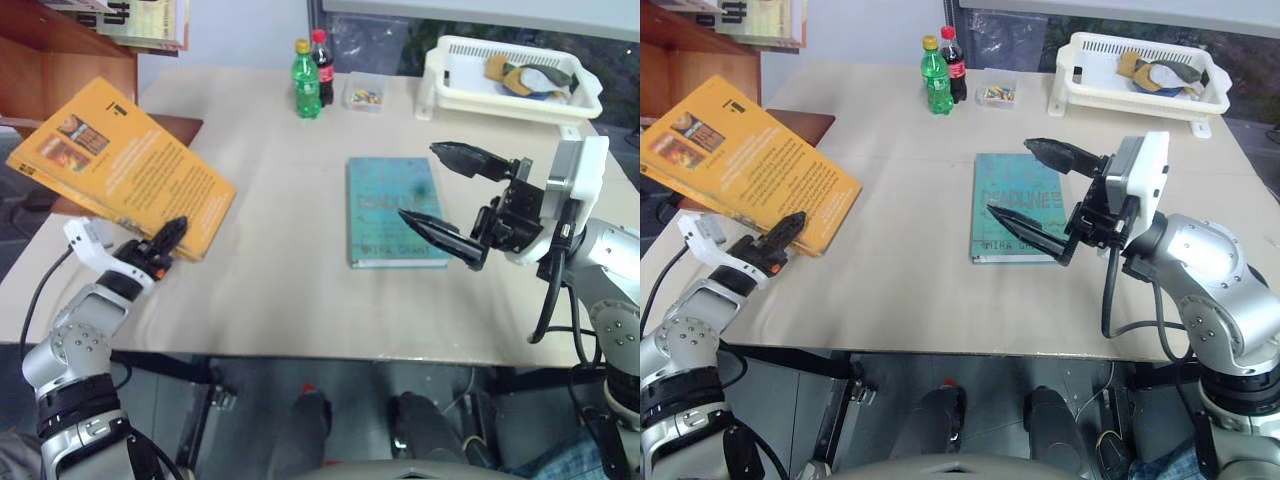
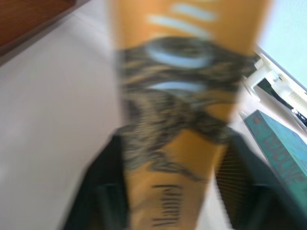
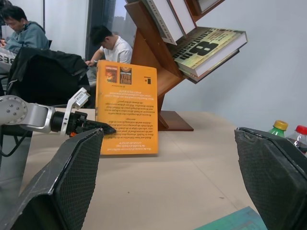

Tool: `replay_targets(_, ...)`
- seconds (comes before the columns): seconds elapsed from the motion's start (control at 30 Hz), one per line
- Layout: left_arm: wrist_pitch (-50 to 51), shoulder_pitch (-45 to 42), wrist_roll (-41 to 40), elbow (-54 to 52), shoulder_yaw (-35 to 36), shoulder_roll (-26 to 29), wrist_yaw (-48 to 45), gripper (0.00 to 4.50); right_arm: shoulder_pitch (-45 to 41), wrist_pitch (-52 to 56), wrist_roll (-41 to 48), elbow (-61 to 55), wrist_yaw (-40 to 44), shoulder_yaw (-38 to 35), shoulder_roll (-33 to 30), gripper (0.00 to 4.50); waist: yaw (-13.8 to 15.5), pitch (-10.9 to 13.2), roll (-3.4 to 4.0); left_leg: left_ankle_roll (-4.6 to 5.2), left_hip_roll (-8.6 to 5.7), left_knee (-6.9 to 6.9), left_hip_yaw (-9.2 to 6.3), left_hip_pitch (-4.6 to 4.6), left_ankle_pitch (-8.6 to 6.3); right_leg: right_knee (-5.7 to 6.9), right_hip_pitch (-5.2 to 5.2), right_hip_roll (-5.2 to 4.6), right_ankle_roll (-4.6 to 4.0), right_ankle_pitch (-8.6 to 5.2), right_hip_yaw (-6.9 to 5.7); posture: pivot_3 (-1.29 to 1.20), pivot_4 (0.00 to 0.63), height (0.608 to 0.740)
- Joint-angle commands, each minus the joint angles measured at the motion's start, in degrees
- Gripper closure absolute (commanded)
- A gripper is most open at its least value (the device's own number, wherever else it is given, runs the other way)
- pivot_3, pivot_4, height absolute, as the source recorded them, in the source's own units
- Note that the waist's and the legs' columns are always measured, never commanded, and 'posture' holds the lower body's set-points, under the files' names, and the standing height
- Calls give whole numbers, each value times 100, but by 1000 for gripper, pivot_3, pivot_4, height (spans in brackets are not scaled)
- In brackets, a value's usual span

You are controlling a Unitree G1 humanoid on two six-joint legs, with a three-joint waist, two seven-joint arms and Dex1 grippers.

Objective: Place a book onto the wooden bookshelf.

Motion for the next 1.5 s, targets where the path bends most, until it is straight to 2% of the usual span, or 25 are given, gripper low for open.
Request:
replay_targets(0.03,0,-17,-184,-225,321,266,-53,410,-2,-109,47,-136,-4,-162,-4,0,0,0,0,0,0,-1,-1,0,0,0,0,1,0,0,-1,0,150,740)
replay_targets(0.07,15,-60,-241,-171,462,372,-65,44,4,-112,49,-133,2,-164,-4,0,-1,0,0,0,0,-1,-1,0,0,1,0,2,-1,0,-1,0,150,740)
replay_targets(0.17,89,-163,-378,17,738,638,-65,44,4,-129,39,-118,11,-144,12,0,-17,1,0,0,4,-2,-1,1,0,1,-2,5,-1,-1,-2,0,150,740)
replay_targets(0.27,328,-436,-576,325,1032,1202,-167,44,-15,-163,41,-87,37,-124,40,0,-15,1,1,0,5,-3,-1,1,0,0,-2,6,-2,-1,-3,0,150,740)
replay_targets(0.5,587,-1235,-603,997,1017,1823,-177,44,-30,-239,-4,-83,159,-56,90,0,-4,2,2,0,-5,-3,-2,-2,0,-5,0,2,0,-1,-7,0,150,740)
replay_targets(0.97,589,-1354,-358,1321,884,1877,-298,44,302,-480,-181,-371,741,90,-95,0,-14,3,2,0,2,-14,1,-1,0,-6,-6,4,-1,-1,-4,0,150,740)
replay_targets(1.5,572,-1313,-320,1531,1001,2111,-490,44,171,-431,-220,-253,718,157,9,0,-14,3,2,-1,5,-14,0,-2,0,-7,-7,2,-1,-1,-4,0,150,740)
